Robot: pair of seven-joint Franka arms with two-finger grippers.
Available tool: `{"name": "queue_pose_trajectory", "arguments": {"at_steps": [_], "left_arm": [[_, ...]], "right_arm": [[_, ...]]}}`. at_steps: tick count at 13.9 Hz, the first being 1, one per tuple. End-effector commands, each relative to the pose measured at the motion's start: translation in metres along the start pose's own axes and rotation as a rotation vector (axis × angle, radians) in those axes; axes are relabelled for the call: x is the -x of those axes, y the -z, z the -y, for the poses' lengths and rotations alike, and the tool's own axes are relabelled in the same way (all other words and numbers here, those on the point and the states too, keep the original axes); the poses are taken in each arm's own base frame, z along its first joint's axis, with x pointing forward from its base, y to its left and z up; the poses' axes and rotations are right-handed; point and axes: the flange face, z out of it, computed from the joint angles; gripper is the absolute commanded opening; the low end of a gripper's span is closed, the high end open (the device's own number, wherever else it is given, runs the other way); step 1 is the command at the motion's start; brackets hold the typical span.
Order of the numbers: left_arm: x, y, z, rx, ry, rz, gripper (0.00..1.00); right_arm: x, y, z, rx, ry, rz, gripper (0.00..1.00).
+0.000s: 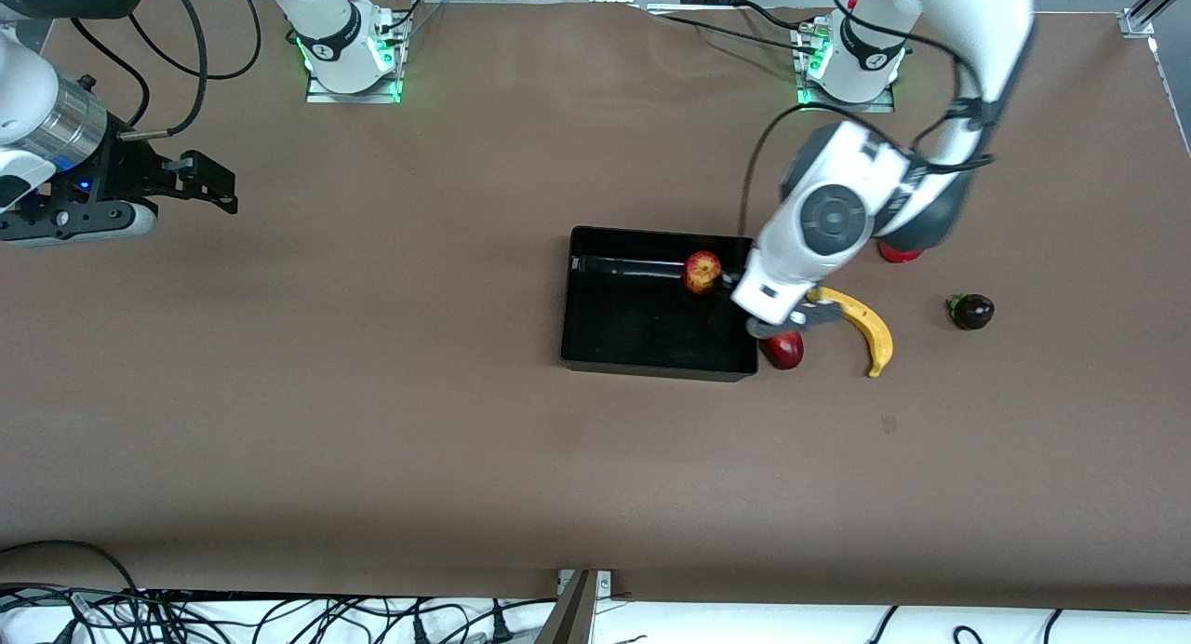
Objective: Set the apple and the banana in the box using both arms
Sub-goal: 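Move the left gripper to the banana and grasp it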
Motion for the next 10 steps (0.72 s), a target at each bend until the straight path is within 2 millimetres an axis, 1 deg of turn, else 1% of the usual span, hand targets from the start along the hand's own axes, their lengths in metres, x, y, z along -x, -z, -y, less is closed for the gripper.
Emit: {"name": "queue_pose_trajectory", "arguments": {"at_steps": [1, 2, 3, 4, 5, 6, 8, 9, 10], "left_arm": [[-0.053, 0.015, 0.059, -0.004, 0.117, -0.021, 1.00], [-0.066, 0.011, 0.080, 0.000, 0.155, -0.011, 1.00], [-0.071, 0.003, 0.093, -0.001, 0.181, 0.006, 1.00], [-0.070, -0.014, 0.096, -0.016, 0.206, 0.035, 1.00], [-0.071, -0.029, 0.110, -0.031, 0.258, 0.061, 1.00], [-0.072, -0.041, 0.119, -0.037, 0.284, 0.077, 1.00], [-0.079, -0.066, 0.153, -0.048, 0.345, 0.125, 1.00], [-0.080, -0.077, 0.159, -0.039, 0.356, 0.123, 1.00], [-0.078, -0.088, 0.161, -0.019, 0.363, 0.102, 1.00]], "right_arm": [[-0.001, 0.001, 0.004, 0.018, 0.010, -0.009, 1.00], [-0.001, 0.001, 0.004, 0.017, 0.010, -0.009, 1.00], [-0.001, 0.002, 0.005, 0.017, 0.012, -0.010, 1.00], [-0.001, 0.001, 0.005, 0.017, 0.012, -0.009, 1.00], [-0.001, 0.001, 0.005, 0.017, 0.012, -0.009, 1.00], [-0.002, 0.000, 0.005, 0.017, 0.010, -0.006, 1.00], [-0.002, 0.000, 0.005, 0.017, 0.010, -0.007, 1.00], [-0.002, 0.000, 0.005, 0.017, 0.010, -0.006, 1.00], [-0.002, 0.000, 0.005, 0.017, 0.010, -0.007, 1.00]]}}
